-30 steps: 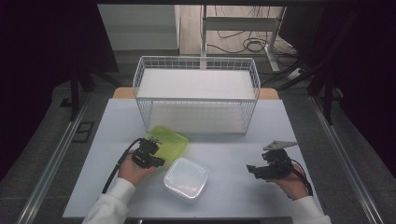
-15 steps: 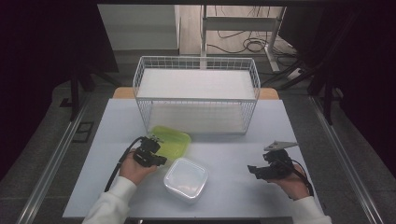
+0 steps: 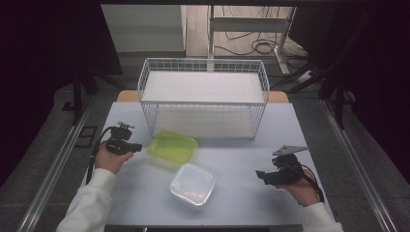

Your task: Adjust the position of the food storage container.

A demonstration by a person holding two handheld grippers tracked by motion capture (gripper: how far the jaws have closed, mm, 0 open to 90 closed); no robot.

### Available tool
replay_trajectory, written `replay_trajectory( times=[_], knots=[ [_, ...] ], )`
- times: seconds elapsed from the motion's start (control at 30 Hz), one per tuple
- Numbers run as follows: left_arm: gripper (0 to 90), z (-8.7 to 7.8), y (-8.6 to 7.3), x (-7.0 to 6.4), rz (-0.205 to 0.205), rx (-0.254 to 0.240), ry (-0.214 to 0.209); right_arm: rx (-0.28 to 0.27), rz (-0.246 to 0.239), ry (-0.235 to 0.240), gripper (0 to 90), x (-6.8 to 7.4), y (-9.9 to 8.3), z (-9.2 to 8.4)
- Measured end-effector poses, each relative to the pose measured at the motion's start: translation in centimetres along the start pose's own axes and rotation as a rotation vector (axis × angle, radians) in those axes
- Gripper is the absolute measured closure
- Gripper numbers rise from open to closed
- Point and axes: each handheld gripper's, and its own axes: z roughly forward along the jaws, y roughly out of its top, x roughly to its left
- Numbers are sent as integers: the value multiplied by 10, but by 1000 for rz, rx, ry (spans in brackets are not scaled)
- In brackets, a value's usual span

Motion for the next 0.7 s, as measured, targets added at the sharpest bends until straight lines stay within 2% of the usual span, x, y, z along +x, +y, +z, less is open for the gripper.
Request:
replay_trajectory(
  times=[0.1, 0.17, 0.2, 0.27, 0.3, 0.7],
  knots=[
    [900, 16, 2, 1, 20, 55, -3, 4, 3, -5, 209, -1, -1, 0],
    [900, 18, 2, -1, 29, 57, -13, 1, 1, -6, 209, -2, -2, 0],
    [900, 20, 2, -6, 52, 57, -31, 3, 3, -9, 209, -2, -3, -1],
    [900, 20, 2, -8, 50, 55, -31, 6, 3, -12, 209, -3, -4, -1],
    [900, 21, 2, -10, 62, 65, -46, 8, 4, -13, 209, -3, -4, -1],
    [900, 26, 3, -24, 63, 66, -78, 12, -4, -11, 207, -1, -2, 1]
  ],
)
